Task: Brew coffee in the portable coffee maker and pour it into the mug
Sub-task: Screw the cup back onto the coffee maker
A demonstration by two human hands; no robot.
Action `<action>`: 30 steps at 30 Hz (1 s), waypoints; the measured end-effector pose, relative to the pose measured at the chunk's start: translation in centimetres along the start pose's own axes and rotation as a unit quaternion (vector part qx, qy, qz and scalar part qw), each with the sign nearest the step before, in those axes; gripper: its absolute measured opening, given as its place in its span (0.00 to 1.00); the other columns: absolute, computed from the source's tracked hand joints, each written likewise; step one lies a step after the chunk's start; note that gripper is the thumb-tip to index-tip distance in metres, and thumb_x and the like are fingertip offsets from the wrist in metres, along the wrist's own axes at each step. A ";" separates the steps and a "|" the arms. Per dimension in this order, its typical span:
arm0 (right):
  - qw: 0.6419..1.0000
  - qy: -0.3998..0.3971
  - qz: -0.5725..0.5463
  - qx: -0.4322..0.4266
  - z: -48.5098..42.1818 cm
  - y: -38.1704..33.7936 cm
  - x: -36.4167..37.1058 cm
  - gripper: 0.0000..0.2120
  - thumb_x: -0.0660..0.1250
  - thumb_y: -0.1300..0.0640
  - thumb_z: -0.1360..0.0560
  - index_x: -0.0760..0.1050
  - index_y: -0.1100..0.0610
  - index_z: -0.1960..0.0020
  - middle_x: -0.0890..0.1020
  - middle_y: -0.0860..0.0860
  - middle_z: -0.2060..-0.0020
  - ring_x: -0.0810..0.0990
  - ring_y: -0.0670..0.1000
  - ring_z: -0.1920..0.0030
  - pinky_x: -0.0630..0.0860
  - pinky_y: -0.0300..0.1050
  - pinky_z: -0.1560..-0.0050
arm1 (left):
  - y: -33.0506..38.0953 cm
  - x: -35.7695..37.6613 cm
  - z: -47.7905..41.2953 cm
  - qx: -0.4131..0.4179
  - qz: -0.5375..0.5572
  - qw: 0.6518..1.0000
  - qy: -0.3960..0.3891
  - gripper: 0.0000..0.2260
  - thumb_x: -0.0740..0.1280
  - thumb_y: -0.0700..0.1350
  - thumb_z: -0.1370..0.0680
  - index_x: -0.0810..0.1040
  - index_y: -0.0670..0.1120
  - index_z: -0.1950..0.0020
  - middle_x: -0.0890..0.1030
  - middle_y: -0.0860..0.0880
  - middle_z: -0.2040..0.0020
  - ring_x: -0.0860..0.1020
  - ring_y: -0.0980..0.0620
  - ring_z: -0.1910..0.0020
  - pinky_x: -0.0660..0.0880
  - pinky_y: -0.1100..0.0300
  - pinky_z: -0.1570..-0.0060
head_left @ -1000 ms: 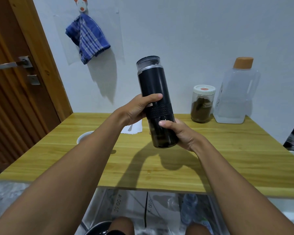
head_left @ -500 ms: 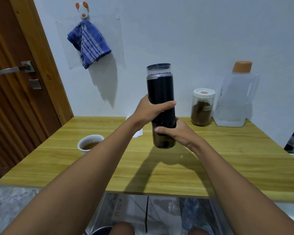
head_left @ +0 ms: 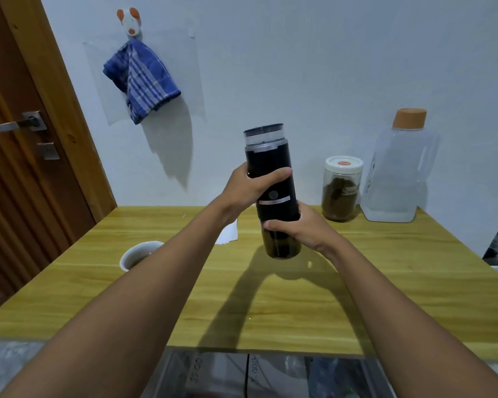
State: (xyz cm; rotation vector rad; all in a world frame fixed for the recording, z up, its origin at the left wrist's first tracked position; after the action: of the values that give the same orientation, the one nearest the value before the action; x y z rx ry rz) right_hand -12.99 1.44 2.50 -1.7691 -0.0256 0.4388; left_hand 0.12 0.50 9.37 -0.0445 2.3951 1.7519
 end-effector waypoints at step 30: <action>0.994 0.080 0.028 0.062 -14.1 8.7 -4.0 0.32 0.81 0.59 0.35 0.67 0.51 0.37 0.77 0.41 0.50 0.76 0.48 0.45 0.74 0.43 0.43 | -8.4 1.5 -14.5 -0.019 -0.092 0.995 -0.015 0.18 0.81 0.45 0.32 0.79 0.53 0.46 0.86 0.58 0.55 0.84 0.62 0.55 0.80 0.66 0.58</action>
State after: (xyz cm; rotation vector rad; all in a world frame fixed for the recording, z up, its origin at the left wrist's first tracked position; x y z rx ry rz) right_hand -14.28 -14.89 -2.16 -1.6797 0.1617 0.3309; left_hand -2.02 -15.76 5.50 -0.2349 2.2579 1.7010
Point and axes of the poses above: each hand's wrist, its own z-axis away from the middle knuckle, its own x-axis out of the palm, y = z × x, the point moved 8 cm from there along -z, towards the middle knuckle
